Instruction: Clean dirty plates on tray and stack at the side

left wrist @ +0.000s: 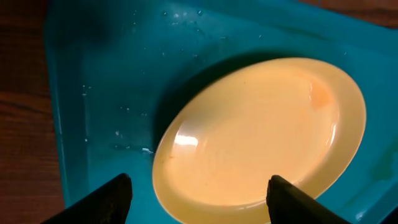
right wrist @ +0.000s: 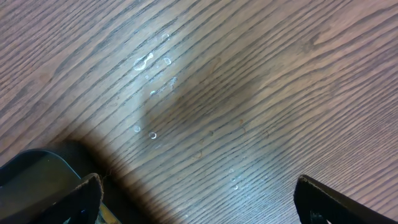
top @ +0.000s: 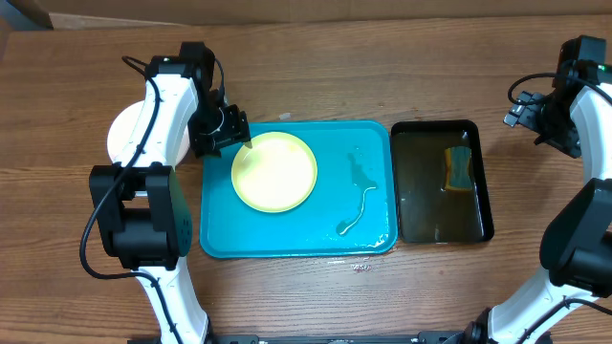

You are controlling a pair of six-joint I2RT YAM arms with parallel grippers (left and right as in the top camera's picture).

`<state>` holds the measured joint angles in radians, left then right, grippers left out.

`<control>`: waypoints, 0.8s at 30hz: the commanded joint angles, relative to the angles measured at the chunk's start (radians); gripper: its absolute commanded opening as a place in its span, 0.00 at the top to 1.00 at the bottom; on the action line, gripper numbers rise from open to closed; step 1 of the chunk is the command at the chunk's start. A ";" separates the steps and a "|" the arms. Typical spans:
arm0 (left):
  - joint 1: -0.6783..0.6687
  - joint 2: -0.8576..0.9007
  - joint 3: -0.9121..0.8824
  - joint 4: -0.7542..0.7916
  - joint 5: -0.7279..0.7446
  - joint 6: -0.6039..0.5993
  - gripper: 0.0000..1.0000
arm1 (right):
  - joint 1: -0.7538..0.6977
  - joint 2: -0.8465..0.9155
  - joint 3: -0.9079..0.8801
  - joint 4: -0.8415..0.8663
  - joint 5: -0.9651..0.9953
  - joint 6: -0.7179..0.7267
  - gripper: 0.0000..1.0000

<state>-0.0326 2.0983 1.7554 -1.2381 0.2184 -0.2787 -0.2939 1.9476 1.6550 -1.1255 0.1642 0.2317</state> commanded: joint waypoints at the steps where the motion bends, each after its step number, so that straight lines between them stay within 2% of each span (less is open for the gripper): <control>1: -0.009 0.000 -0.005 0.050 0.019 0.011 0.27 | -0.001 -0.024 0.013 0.003 0.007 0.004 0.00; 2: -0.010 0.000 -0.005 0.057 0.019 0.002 0.24 | -0.001 -0.024 0.013 0.003 0.007 0.004 0.00; 3: -0.012 0.000 -0.005 0.058 0.019 -0.011 0.00 | -0.001 -0.024 0.013 0.003 0.007 0.004 0.00; 24: -0.014 0.000 -0.005 0.065 0.018 -0.017 0.00 | -0.001 -0.024 0.013 0.003 0.007 0.004 0.00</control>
<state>-0.0330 2.0983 1.7554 -1.1770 0.2253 -0.2890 -0.2939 1.9476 1.6550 -1.1255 0.1638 0.2317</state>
